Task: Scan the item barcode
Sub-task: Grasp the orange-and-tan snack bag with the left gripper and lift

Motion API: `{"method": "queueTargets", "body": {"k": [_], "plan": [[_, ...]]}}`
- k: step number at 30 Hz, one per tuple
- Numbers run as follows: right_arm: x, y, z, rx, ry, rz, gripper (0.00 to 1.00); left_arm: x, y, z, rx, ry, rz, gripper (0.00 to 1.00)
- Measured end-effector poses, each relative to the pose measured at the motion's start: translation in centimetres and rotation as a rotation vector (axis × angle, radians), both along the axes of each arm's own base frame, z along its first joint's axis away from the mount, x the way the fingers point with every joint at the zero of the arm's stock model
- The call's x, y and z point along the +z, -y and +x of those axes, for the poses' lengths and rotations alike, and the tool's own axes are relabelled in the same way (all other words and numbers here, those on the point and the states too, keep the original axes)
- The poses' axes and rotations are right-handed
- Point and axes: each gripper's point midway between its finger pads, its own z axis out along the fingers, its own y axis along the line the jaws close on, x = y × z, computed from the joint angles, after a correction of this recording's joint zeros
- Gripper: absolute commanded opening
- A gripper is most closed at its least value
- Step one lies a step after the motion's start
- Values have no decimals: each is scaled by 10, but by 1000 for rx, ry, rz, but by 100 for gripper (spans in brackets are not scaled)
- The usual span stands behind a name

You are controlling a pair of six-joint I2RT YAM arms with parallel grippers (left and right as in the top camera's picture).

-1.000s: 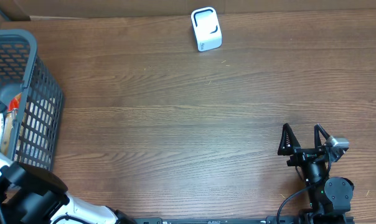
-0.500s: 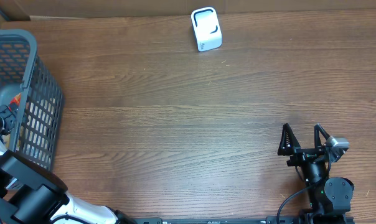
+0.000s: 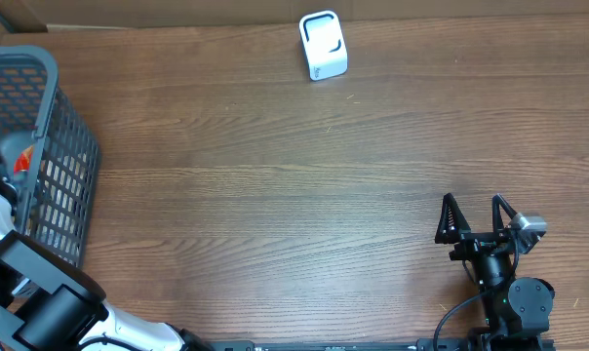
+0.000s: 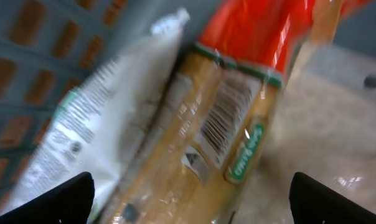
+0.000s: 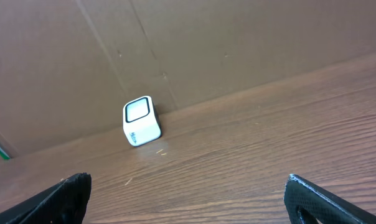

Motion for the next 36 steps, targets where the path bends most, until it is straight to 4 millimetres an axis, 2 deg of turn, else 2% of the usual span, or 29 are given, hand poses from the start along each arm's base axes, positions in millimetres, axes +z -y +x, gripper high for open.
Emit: {"method": "queueTargets", "body": {"k": [6,10,12,13,15,18,20,28,32,36], "plan": [[0,0,0,0,0,0,100,-28,1,-1,-33,-43,-24,88],[0,0,0,0,0,0,100,-31,-5,3,-42,-47,-17,88],[0,0,0,0,0,0,100,-32,-10,6,-43,-46,-7,86],[0,0,0,0,0,0,100,-33,-12,7,-42,-48,-2,81],[0,0,0,0,0,0,100,-34,-15,9,-41,-52,7,63],[0,0,0,0,0,0,100,-41,-22,6,-25,-79,30,21],[0,0,0,0,0,0,100,-48,-22,7,-30,-91,30,4],[0,0,0,0,0,0,100,-43,-22,11,-24,-120,47,4],[0,0,0,0,0,0,100,-38,-17,14,17,-148,-15,4],[0,0,0,0,-1,0,100,-25,-13,22,47,-160,-94,4]]}}
